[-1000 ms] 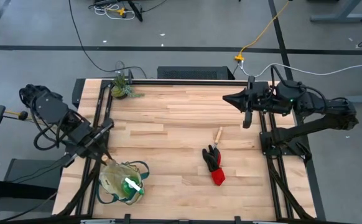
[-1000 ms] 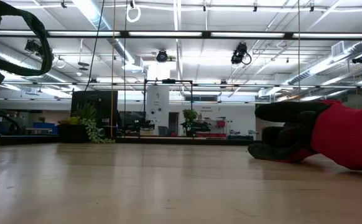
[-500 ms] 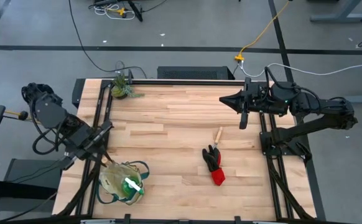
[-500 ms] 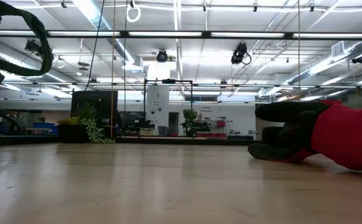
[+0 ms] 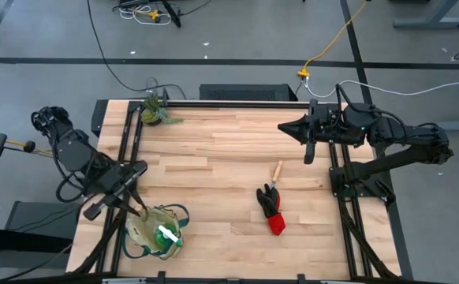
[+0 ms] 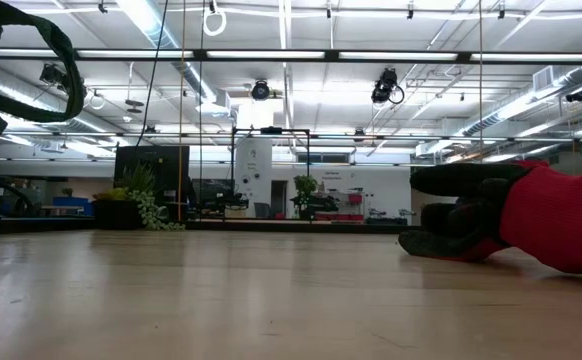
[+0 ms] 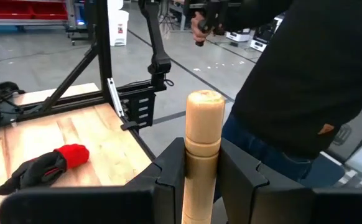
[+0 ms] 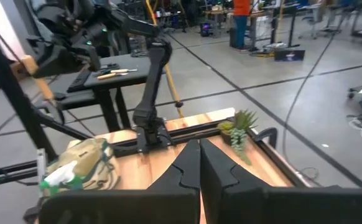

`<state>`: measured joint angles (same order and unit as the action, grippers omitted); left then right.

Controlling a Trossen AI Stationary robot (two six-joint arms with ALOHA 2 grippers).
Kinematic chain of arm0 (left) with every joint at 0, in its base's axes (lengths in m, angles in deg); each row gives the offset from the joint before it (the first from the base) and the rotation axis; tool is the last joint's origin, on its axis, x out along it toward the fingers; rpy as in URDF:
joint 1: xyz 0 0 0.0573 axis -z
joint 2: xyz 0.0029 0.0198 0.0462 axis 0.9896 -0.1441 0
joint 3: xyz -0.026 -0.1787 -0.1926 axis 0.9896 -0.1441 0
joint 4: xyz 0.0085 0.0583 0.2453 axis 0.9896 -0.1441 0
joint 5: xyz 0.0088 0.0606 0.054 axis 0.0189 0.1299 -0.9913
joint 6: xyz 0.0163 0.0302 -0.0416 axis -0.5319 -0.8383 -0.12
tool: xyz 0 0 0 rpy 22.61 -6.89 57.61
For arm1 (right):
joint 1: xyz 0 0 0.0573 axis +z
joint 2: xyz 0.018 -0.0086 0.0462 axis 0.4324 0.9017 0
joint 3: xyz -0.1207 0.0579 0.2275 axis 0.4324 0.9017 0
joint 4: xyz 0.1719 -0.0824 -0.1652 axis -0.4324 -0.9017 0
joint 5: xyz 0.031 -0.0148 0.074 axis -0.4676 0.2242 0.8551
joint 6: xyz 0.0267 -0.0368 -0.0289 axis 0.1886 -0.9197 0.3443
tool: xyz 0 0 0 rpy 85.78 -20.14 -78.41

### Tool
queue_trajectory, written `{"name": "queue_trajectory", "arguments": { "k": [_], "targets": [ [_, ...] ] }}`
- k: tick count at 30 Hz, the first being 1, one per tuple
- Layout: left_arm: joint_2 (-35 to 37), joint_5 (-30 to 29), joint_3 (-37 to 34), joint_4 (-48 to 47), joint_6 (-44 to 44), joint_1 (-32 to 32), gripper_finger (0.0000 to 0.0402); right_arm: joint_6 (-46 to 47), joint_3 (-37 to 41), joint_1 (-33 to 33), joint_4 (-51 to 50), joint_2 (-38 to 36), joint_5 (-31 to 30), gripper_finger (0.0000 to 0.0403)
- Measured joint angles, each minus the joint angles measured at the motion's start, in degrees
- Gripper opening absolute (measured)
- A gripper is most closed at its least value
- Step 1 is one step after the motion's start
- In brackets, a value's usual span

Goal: Pick & Place Garden tools in Gardening bag
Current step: Put the brown trowel into the white gardening bag

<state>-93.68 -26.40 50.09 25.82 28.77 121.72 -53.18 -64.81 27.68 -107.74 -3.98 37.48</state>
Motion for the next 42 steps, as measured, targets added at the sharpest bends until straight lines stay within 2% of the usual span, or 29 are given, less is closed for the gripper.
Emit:
{"name": "queue_trajectory", "arguments": {
  "k": [7, 16, 27, 34, 42],
  "targets": [
    [3.3, -1.2, -7.9, 3.9, 0.1, 2.6, 0.0077, 0.4, 0.0, 0.0, 0.0, 0.0, 2.9, 0.0000],
    [8.5, -1.4, -20.3, 12.3, 0.7, 5.1, 0.0077, 0.3, 0.0, 0.0, 0.0, 0.0, 2.9, 0.0000],
    [12.5, -0.9, -27.6, 14.1, 0.2, 7.5, 0.0077, -1.4, 0.0, 0.0, -0.1, 0.6, 1.4, 0.0000],
    [12.8, -1.5, -33.8, 18.8, 0.6, 7.5, 0.0077, -1.4, 0.0, 0.0, -0.1, 2.2, 1.3, 0.0000],
    [12.8, -3.5, -37.6, 18.8, 1.9, 7.5, 0.0077, -1.2, 0.0, 0.0, -0.2, 4.2, 1.4, 0.0000]
  ]
}}
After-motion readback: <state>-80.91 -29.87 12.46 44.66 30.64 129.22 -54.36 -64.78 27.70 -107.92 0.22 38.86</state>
